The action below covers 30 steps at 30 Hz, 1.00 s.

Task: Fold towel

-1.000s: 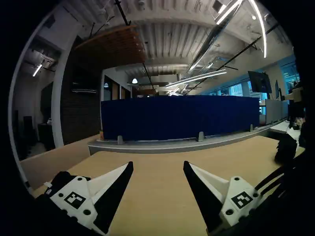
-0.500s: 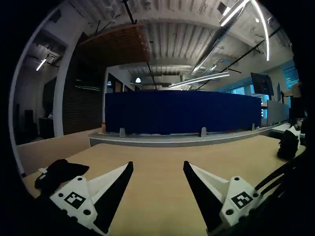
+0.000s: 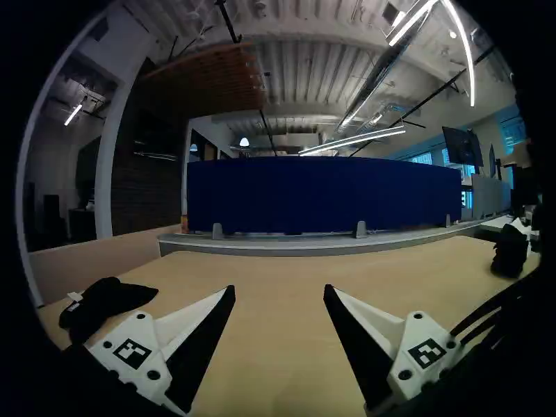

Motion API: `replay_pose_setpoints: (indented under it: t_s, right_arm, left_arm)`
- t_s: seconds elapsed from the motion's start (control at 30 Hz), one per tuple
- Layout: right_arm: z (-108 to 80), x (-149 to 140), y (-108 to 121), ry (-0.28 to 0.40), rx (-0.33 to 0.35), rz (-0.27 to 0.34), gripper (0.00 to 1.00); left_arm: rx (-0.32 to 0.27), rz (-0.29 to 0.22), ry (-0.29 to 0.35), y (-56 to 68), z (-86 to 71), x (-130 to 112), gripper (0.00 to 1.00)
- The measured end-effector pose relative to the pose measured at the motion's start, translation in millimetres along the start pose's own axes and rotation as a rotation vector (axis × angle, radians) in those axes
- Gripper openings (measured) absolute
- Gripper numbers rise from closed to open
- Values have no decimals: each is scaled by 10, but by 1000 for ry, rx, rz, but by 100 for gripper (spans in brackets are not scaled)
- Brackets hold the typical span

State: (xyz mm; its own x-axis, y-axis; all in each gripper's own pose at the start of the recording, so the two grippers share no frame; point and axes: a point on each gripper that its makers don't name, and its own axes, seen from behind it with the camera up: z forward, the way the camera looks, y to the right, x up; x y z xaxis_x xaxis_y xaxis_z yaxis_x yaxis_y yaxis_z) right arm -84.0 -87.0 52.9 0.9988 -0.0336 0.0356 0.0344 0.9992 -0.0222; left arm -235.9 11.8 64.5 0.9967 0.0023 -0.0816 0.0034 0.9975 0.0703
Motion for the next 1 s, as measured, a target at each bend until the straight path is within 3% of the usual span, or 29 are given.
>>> replay_pose_setpoints:
  t_s: [0.47,0.8,1.0]
  right_arm:
    - [-64,164,9,40,-1,22,100]
    - [-152,463,160,111,1,44,100]
    - [-203,426,318,111,-7,45,100]
  left_arm:
    - [2,-1,2,13,-15,-13,94]
    - [2,-1,3,4,-25,-24,95]
    - [2,-1,3,0,-16,-30,94]
